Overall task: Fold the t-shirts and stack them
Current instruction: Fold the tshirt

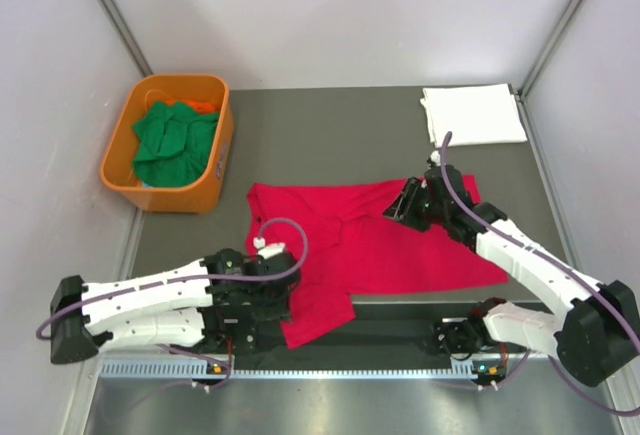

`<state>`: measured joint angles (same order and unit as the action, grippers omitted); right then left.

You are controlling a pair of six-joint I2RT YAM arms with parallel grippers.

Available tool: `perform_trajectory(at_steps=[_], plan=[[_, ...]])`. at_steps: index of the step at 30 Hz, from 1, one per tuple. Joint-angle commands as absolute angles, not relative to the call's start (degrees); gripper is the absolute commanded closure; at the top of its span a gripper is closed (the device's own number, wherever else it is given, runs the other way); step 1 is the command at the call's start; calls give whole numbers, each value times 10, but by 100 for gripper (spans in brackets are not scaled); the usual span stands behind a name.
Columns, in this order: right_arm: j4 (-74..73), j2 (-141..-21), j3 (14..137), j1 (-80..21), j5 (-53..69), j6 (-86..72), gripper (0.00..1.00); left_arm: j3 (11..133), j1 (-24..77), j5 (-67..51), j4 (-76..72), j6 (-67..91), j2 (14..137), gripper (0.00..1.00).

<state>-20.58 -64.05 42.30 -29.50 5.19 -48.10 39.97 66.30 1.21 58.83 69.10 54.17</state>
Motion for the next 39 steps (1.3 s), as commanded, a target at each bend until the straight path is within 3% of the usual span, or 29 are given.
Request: perform_trajectory(at_steps=[1,7,18,34,36,39], plan=[[-178,-614,411,-272,87,-467,57,394,751,23,606,825,555,63],[-172,-606,394,-262,95,-469,57,354,807,11,547,892,603,62],[-163,-595,381,-259,99,-475,57,370,809,26,476,804,659,59],[-181,-574,372,-243,95,-476,58,362,812,5,476,813,722,64],[-183,-574,372,-243,95,-476,58,363,813,4,475,809,729,65],[-194,-570,373,-241,85,-484,58,367,813,8,475,804,735,78]])
